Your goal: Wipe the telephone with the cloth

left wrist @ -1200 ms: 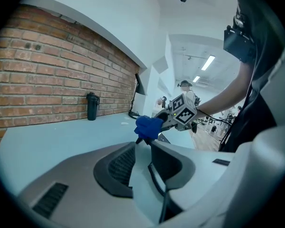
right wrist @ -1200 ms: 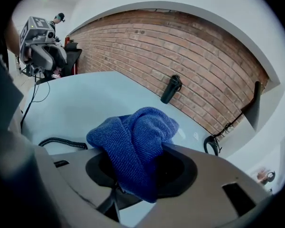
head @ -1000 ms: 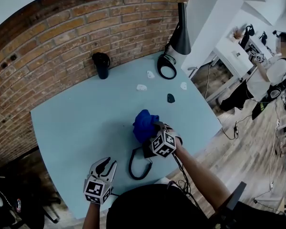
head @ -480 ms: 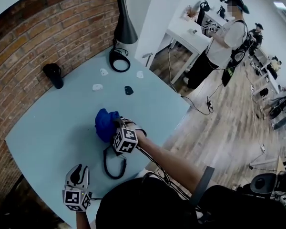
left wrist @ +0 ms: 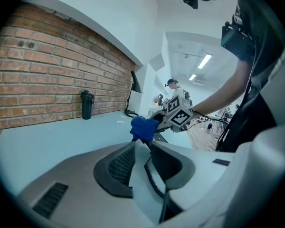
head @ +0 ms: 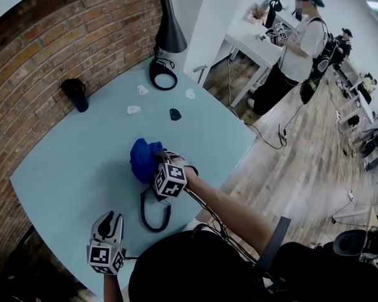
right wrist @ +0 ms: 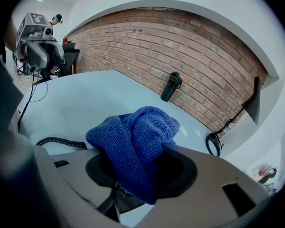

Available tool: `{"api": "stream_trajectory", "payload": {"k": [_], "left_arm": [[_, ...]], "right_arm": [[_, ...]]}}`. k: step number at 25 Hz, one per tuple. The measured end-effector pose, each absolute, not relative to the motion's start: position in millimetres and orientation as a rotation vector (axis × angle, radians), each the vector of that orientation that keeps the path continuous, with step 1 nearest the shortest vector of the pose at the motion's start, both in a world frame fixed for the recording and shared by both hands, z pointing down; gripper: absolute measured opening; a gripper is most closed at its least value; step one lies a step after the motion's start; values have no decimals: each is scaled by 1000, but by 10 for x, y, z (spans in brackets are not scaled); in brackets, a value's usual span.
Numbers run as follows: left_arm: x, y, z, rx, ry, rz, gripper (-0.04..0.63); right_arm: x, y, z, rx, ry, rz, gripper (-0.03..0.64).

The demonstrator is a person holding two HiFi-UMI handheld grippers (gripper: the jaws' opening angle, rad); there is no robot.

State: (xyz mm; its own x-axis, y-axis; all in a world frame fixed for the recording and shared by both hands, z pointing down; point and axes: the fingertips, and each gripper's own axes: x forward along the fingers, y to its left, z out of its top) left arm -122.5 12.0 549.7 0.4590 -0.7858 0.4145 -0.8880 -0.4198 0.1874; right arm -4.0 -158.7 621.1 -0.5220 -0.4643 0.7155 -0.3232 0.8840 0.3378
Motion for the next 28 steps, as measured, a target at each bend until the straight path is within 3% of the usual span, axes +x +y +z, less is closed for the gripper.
{"api": "stream_trajectory", "payload": {"k": [28], "left_arm": [[-1146,81,5471,2334,-1389,351,132]], "right_arm": [[20,-1435,6274,580,-2167,-199,179]]}}
